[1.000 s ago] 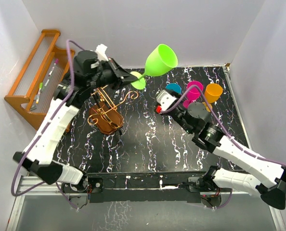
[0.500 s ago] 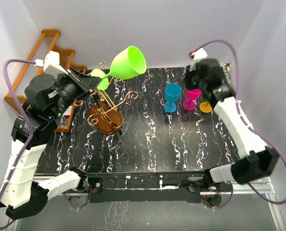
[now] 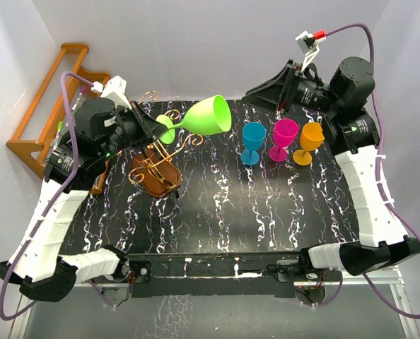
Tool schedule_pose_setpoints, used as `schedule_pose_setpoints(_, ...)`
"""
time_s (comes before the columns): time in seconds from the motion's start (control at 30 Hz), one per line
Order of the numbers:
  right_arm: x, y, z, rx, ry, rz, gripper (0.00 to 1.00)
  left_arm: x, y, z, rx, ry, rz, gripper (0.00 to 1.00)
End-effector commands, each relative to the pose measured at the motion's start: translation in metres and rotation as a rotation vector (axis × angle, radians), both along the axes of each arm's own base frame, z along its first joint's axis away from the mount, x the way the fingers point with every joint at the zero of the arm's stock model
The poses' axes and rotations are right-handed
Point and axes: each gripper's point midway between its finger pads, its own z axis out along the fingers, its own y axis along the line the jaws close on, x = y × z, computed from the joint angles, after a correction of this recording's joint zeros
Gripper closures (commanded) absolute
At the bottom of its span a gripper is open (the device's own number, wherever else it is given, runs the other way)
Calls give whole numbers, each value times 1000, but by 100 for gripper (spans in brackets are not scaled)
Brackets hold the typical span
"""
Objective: Take the wine glass off the wine glass rack
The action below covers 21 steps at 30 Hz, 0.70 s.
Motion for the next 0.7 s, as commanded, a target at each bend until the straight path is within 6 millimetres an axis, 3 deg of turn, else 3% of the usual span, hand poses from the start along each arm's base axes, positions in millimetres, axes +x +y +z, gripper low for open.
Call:
schedule_pose_setpoints(0.0,-15,1,13,-1,-19,46,49,-3,-10,15,-30,-53,-65,100)
schedule_pose_setpoints(0.5,3,48,-26,-179,29,-51,50,-2,-17,21,-54,-58,-90,100)
schedule_pose_setpoints(0.57,3,53,-27,-184,27,-48,61,-2,-17,21,-55,-58,-91,100)
schedule_pose_setpoints(0.67,5,53,-26,-183,24,-70,90,-1,-15,17,-45,-42,-73,100)
